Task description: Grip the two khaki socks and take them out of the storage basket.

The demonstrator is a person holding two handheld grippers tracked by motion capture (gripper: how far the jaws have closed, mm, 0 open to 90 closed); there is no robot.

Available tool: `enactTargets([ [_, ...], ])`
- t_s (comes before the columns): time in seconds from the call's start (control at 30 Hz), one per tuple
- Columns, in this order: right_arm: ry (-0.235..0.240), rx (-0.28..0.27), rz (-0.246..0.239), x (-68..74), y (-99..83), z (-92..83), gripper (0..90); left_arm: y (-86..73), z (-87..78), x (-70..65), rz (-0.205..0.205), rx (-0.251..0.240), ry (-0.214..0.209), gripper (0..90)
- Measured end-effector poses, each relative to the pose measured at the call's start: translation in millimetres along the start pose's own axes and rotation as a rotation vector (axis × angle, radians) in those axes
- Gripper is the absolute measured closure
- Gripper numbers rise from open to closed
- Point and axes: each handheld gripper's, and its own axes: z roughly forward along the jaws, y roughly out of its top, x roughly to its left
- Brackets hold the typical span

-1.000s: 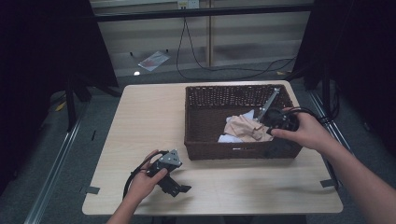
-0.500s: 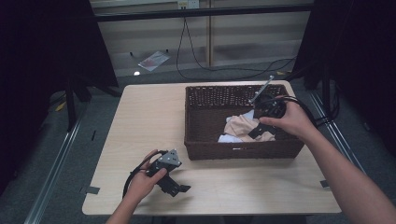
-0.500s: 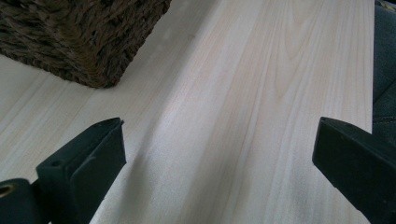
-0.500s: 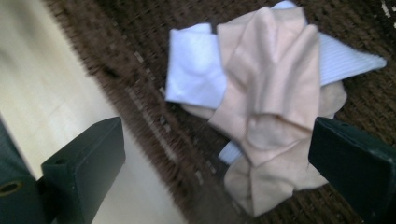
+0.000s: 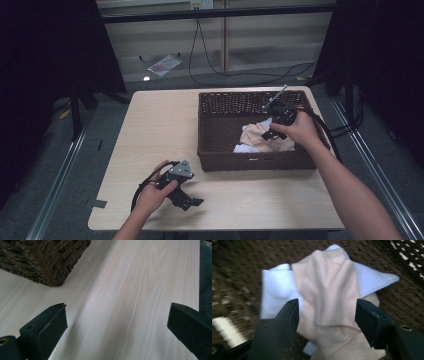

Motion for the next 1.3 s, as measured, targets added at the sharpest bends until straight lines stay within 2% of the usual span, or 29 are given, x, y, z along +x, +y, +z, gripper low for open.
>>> enactTargets([
  [0.07, 0.001, -0.005, 0.003, -0.6, 1.8, 5.0, 45.5, -0.2, 0.2, -0.2, -0.008, 0.001, 0.0, 2.3],
  [0.13, -0.002, -0.007, 0.014, 0.2, 4.5, 9.5, 50.0, -0.6, 0.9, 0.1, -0.011, -0.004, 0.003, 2.3],
  [0.17, -0.005, -0.008, 0.005, -0.1, 5.7, 11.9, 54.8, -0.9, 1.4, 0.3, -0.011, -0.013, 0.001, 2.3],
  [0.2, 0.014, 0.006, 0.018, 0.2, 6.5, 14.6, 56.1, -0.9, 1.4, 0.3, -0.011, -0.013, 0.001, 2.3],
  [0.23, 0.014, 0.006, 0.018, 0.2, 6.5, 14.6, 56.1, -0.3, 0.2, 0.6, -0.006, 0.001, -0.003, 2.3],
  [0.3, 0.0, 0.035, 0.022, -1.5, 7.2, 23.9, 59.0, -0.7, 0.2, 0.1, -0.007, -0.011, 0.002, 2.3],
  [0.33, -0.002, 0.043, 0.028, -1.9, 6.9, 26.3, 64.4, -0.7, 0.2, 0.1, -0.007, -0.011, 0.002, 2.3],
  [0.4, 0.006, 0.043, 0.03, -3.0, 6.1, 27.2, 80.7, -1.0, 0.1, -0.1, -0.01, -0.02, 0.002, 2.3],
  [0.47, 0.017, 0.038, 0.031, -3.6, 5.7, 26.5, 83.1, -1.2, 0.2, -0.1, -0.01, -0.025, 0.003, 2.3],
  [0.53, 0.042, 0.018, 0.044, -5.5, 3.9, 19.4, 85.2, -1.1, -0.3, 0.3, -0.005, -0.024, 0.001, 2.3],
  [0.67, 0.064, -0.024, 0.046, -11.4, 0.6, -0.4, 85.3, -0.9, -0.9, 0.5, -0.006, -0.019, 0.003, 2.4],
  [0.77, 0.066, -0.038, 0.051, -14.4, -0.4, -13.3, 85.4, -0.7, 0.2, -0.2, -0.008, -0.026, 0.008, 2.4],
  [0.8, 0.067, -0.044, 0.056, -15.9, -1.2, -21.4, 85.4, 0.4, -1.5, 0.3, 0.003, 0.001, 0.006, 2.4],
  [0.83, 0.059, -0.051, 0.056, -18.1, -2.6, -33.9, 85.3, 0.4, -0.6, -0.1, 0.002, -0.006, 0.008, 2.4],
  [0.9, 0.063, -0.056, 0.058, -19.0, -3.4, -38.3, 85.4, 0.4, -0.3, -0.2, -0.004, -0.007, 0.005, 2.4],
  [0.93, 0.079, -0.069, 0.057, -20.6, -6.0, -50.1, 85.4, 0.3, 0.2, -0.4, -0.006, -0.01, 0.004, 2.4],
  [1.1, 0.094, -0.081, 0.045, -20.4, -9.2, -68.5, 85.3, 0.5, 0.5, -0.4, -0.003, -0.002, 0.004, 2.4],
  [1.13, 0.101, -0.086, 0.033, -19.8, -10.1, -79.4, 85.3, 0.4, 1.0, -0.6, -0.005, -0.008, 0.003, 2.4],
  [1.2, 0.102, -0.088, 0.037, -18.8, -10.2, -82.8, 85.3, 0.5, 1.2, -0.5, -0.004, -0.009, 0.001, 2.4],
  [1.3, 0.111, -0.084, 0.003, -15.5, -11.8, -98.7, 85.2, 0.8, 1.0, 0.0, 0.0, -0.003, 0.001, 2.4],
])
